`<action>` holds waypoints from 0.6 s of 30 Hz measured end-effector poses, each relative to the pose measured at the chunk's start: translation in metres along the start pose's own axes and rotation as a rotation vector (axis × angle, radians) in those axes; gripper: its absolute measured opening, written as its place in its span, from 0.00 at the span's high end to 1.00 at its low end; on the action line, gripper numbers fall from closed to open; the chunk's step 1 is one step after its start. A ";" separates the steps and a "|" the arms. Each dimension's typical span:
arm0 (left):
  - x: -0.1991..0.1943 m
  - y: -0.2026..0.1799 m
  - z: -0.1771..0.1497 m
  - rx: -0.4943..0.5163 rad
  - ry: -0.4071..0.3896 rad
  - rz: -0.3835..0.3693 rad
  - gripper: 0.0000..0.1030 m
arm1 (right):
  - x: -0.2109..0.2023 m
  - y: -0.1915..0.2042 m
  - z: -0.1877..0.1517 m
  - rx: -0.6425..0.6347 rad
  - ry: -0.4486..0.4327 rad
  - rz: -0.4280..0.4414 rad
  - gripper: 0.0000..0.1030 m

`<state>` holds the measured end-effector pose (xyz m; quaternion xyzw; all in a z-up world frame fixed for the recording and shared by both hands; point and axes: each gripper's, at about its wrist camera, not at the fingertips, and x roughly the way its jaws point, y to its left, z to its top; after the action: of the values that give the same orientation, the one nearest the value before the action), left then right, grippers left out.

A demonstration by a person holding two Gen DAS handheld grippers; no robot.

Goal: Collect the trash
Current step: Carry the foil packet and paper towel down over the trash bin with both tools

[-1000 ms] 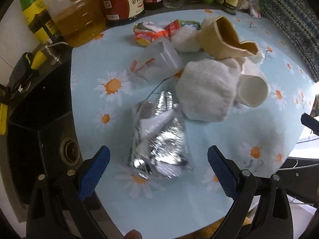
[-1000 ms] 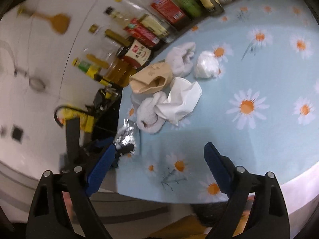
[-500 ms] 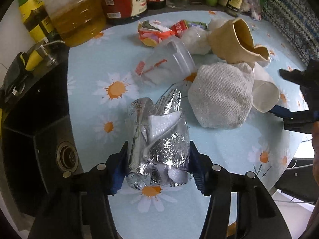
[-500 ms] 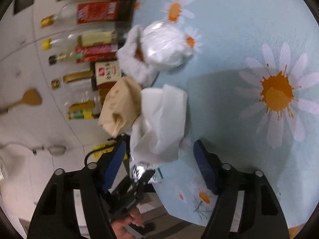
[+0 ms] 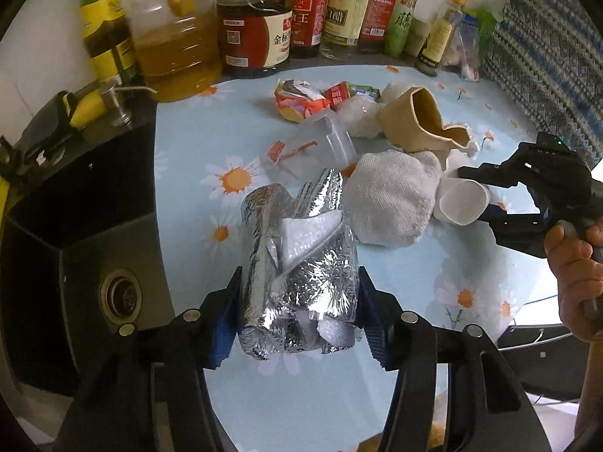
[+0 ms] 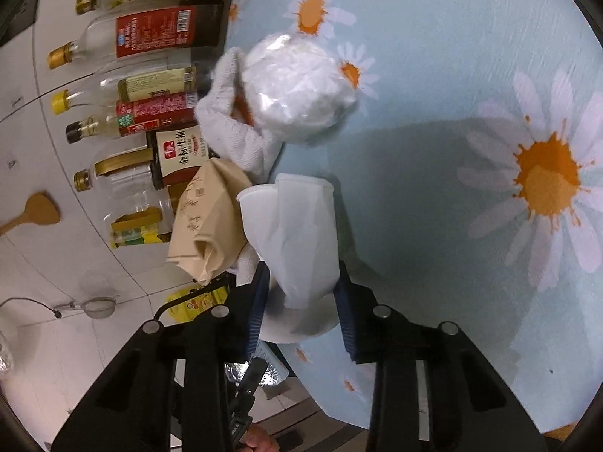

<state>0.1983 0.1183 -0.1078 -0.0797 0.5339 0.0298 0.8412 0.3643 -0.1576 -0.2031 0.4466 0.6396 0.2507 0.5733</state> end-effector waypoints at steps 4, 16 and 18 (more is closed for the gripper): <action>-0.003 -0.004 -0.010 -0.017 -0.017 -0.012 0.48 | -0.010 0.007 -0.006 -0.041 -0.012 -0.027 0.65; -0.015 -0.022 -0.051 -0.125 -0.064 -0.045 0.48 | -0.059 0.034 -0.059 -0.381 0.022 -0.115 0.65; -0.020 -0.029 -0.059 -0.133 -0.071 -0.047 0.48 | -0.066 0.036 -0.070 -0.421 0.043 -0.107 0.65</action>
<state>0.1413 0.0808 -0.1116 -0.1470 0.4987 0.0483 0.8529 0.3040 -0.1841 -0.1247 0.2769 0.6082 0.3573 0.6525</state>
